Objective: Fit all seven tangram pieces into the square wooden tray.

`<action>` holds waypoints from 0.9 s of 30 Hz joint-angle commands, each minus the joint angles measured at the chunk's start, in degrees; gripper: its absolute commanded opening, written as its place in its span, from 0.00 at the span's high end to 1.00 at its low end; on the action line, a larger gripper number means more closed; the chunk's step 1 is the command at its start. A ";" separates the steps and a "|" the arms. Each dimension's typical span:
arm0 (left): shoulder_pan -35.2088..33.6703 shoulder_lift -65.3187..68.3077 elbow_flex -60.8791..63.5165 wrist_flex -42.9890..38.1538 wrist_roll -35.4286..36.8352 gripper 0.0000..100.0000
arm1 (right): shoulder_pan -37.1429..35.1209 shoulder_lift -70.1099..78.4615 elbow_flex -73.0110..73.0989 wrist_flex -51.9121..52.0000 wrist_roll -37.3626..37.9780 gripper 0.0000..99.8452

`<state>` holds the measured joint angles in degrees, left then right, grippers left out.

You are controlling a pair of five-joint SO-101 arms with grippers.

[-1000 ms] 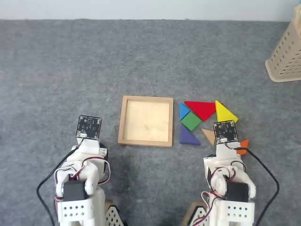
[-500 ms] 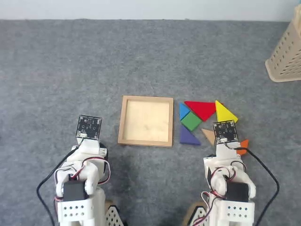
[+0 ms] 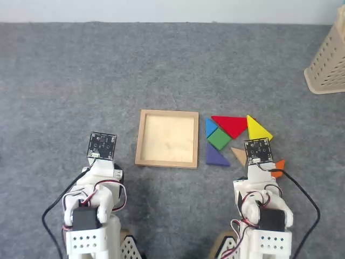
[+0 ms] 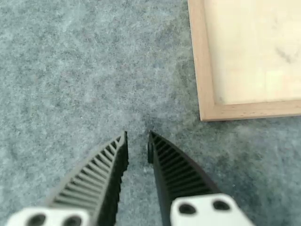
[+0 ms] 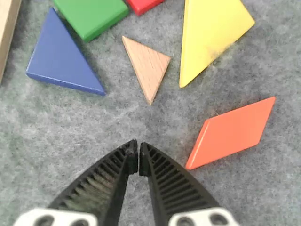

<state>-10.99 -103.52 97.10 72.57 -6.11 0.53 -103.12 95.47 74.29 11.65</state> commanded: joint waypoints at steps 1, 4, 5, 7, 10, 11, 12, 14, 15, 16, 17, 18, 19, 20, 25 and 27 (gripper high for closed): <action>0.09 -1.23 -0.57 0.00 0.44 0.93 | 0.57 -0.75 0.97 0.66 -0.26 0.99; 0.09 -1.23 -0.57 0.00 0.44 0.93 | 0.57 -0.75 0.97 0.66 -0.26 0.99; 0.09 -1.23 -0.57 0.00 0.44 0.93 | 0.57 -0.75 0.97 0.66 -0.26 0.99; 0.09 -1.23 -0.57 0.00 0.44 0.93 | 0.57 -0.75 0.97 0.66 -0.26 0.99; 0.09 -1.23 -0.57 0.00 0.44 0.93 | 0.57 -0.75 0.97 0.66 -0.53 0.99; 0.09 -1.23 -0.57 0.00 0.44 0.93 | 0.48 -0.84 0.97 0.66 -0.26 0.99; 0.09 -1.23 -0.57 0.00 0.44 0.93 | 0.48 -0.92 0.97 0.48 -0.26 0.99; 0.09 -1.23 -0.57 0.00 0.44 0.93 | 0.75 -0.92 0.97 -4.09 -0.26 0.99; 0.09 -1.23 -0.57 0.00 0.44 0.93 | 1.10 -0.84 0.97 -6.64 -0.18 0.99; 0.09 -1.23 -0.57 0.00 0.44 0.93 | 1.89 -0.84 0.97 -8.75 -0.18 0.99; 0.09 -1.23 -0.57 0.00 0.44 0.93 | 2.42 -0.92 0.79 -10.95 -0.09 0.99; 0.09 -1.23 -0.57 0.00 0.44 0.93 | 2.95 -0.92 0.62 -13.32 0.79 0.99; 0.09 -1.23 -0.57 0.00 0.44 0.93 | 3.56 -0.92 0.18 -16.31 2.90 0.99; 0.09 -1.23 -0.57 0.00 0.44 0.93 | 4.70 -0.84 -0.53 -18.95 5.98 0.99; 0.09 -1.23 -0.57 0.00 0.44 0.93 | 12.62 -0.40 -8.00 -22.29 15.65 0.99; 0.09 -1.23 -0.57 0.00 0.44 0.93 | 13.76 -0.31 -11.60 -22.02 15.65 0.99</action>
<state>-10.99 -103.52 97.10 72.57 -6.11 11.69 -103.12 91.08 53.98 25.71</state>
